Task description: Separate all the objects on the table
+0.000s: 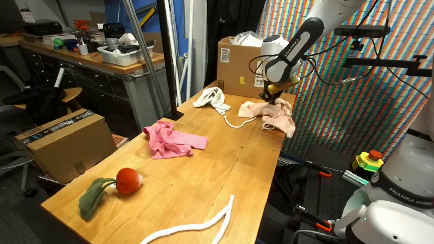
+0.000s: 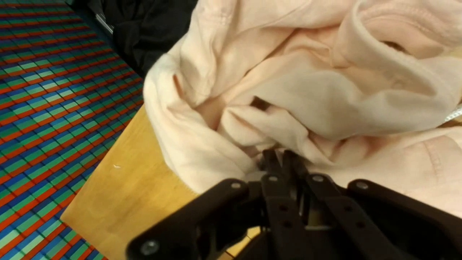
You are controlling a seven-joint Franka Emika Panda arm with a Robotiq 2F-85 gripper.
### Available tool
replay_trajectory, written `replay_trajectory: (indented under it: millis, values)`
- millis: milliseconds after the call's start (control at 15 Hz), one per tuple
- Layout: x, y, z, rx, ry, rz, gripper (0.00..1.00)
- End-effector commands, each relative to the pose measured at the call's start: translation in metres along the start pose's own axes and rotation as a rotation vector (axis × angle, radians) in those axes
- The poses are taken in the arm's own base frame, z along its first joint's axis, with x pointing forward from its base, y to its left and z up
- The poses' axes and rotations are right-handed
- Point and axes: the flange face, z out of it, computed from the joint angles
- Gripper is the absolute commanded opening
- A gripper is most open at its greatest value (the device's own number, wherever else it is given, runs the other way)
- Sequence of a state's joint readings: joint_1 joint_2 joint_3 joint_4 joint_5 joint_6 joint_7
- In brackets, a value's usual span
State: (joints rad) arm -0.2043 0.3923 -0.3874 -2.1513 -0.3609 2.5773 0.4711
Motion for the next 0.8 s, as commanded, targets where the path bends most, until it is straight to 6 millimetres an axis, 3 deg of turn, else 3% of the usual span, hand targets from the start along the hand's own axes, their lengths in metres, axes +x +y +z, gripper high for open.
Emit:
replay_trajectory:
  millis: [0,333,400,533,733]
  values:
    - [0.0069,-0.0006,0.0047,0.003,-0.014,-0.009,0.0]
    - [0.0067,-0.0008,0.0089,-0.003,-0.037,-0.023,0.06]
    - [0.007,-0.0004,0.0087,-0.002,-0.038,-0.018,0.29]
    - [0.0077,0.0,0.0085,-0.006,-0.039,-0.009,0.32]
    - [0.0084,0.0004,0.0085,-0.013,-0.045,-0.009,0.55]
